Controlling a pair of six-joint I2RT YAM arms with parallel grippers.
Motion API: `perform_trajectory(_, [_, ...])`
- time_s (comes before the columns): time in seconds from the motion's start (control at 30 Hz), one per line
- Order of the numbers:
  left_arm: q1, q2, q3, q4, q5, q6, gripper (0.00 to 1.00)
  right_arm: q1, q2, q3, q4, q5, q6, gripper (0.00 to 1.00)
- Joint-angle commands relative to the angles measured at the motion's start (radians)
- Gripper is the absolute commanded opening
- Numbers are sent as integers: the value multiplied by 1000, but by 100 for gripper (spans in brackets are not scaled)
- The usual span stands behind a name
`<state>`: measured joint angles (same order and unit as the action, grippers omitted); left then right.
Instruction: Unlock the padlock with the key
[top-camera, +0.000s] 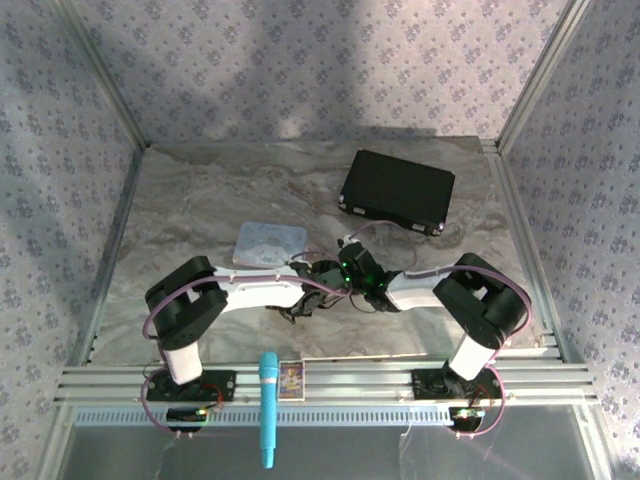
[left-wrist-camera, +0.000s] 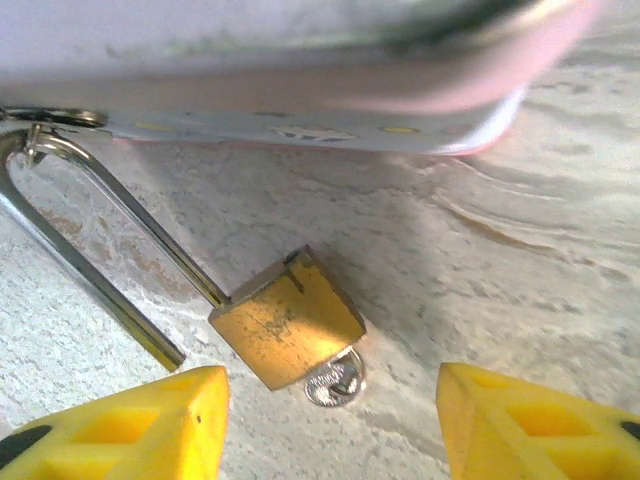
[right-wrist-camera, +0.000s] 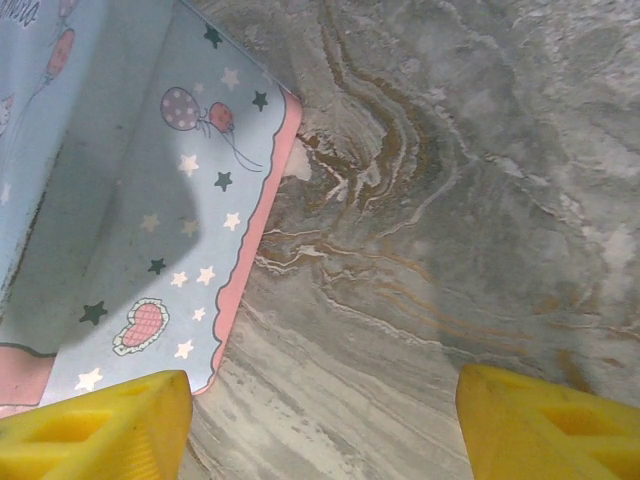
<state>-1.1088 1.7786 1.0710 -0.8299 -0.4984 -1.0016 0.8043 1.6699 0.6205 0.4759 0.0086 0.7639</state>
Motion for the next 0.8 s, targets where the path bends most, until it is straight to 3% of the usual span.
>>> perform_trajectory(0.0, [-11, -87, 5, 34, 4, 19, 62, -10, -6, -54, -91, 52, -4, 73])
perform_trajectory(0.23, [52, -390, -119, 122, 0, 27, 99, 11, -97, -77, -74, 21, -127, 81])
perform_trajectory(0.3, [95, -534, -187, 186, 14, 30, 100, 16, -121, -74, -101, 14, -162, 98])
perform_trajectory(0.37, [154, -673, -268, 247, 53, 37, 100, 23, -142, -64, -123, -16, -185, 99])
perform_trajectory(0.47, [308, -844, -379, 321, 207, 37, 100, 88, -162, -24, -188, 4, -248, 99])
perform_trajectory(0.6, [472, -968, -484, 352, 341, 14, 100, 201, -124, 63, -238, 55, -304, 86])
perform_trajectory(0.77, [511, -946, -550, 404, 385, 26, 89, 231, 13, 175, -247, 37, -255, 72])
